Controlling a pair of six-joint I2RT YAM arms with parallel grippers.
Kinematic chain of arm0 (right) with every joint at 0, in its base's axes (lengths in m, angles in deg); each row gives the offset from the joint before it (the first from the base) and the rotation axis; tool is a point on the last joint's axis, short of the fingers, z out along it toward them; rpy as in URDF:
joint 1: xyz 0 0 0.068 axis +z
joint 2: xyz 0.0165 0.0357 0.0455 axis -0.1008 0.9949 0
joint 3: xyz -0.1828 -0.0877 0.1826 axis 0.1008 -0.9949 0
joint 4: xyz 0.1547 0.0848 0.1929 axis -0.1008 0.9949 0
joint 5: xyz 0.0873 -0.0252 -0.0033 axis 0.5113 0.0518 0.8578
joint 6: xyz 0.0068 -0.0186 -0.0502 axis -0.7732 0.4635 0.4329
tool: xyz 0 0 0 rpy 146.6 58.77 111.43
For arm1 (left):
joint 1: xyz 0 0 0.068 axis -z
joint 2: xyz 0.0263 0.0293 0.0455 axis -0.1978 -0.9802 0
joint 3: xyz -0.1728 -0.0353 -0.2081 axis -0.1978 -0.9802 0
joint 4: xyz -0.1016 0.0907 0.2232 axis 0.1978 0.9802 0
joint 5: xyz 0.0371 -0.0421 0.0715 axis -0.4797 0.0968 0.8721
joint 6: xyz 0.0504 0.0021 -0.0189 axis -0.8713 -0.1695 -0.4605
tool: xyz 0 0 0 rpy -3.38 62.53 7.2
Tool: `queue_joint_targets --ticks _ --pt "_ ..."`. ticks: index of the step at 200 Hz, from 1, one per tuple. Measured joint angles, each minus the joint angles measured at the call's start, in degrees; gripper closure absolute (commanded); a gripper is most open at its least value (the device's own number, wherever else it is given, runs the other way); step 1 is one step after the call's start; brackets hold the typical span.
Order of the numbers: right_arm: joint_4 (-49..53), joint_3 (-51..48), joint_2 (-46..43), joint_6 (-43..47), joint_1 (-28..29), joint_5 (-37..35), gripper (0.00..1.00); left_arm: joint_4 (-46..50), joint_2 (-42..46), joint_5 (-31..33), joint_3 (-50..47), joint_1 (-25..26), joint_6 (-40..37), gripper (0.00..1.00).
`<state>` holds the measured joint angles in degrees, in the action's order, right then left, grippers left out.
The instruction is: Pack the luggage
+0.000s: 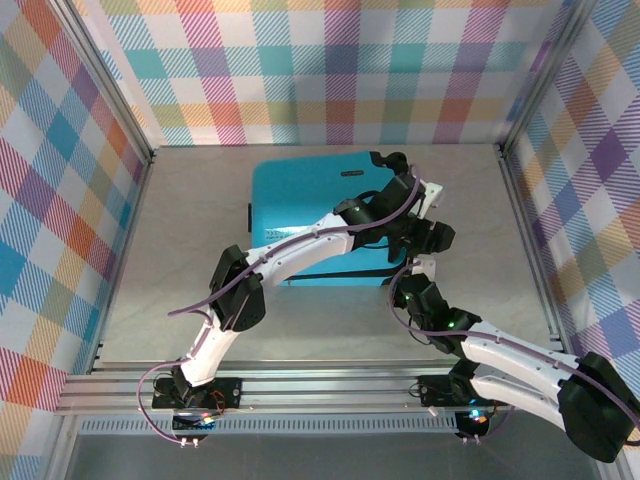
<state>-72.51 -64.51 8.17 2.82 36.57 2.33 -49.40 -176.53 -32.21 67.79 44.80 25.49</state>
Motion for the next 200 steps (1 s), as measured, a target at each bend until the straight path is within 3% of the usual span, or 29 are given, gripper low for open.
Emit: queue_joint_targets --ticks 37,101,200 --pt "-2.0 -0.8 0.0 0.7 -0.6 1.5 1.0 -3.3 2.2 -2.1 -4.3 -0.9 0.0 0.25" --pt "-19.0 -9.0 -1.0 10.8 -1.5 9.3 1.0 -6.2 7.0 -9.9 -11.9 -3.5 -0.2 0.28" --pt "-22.3 -9.7 -0.4 13.5 -1.4 13.7 1.0 -6.3 11.3 -16.8 -18.1 -6.2 -5.9 0.29"
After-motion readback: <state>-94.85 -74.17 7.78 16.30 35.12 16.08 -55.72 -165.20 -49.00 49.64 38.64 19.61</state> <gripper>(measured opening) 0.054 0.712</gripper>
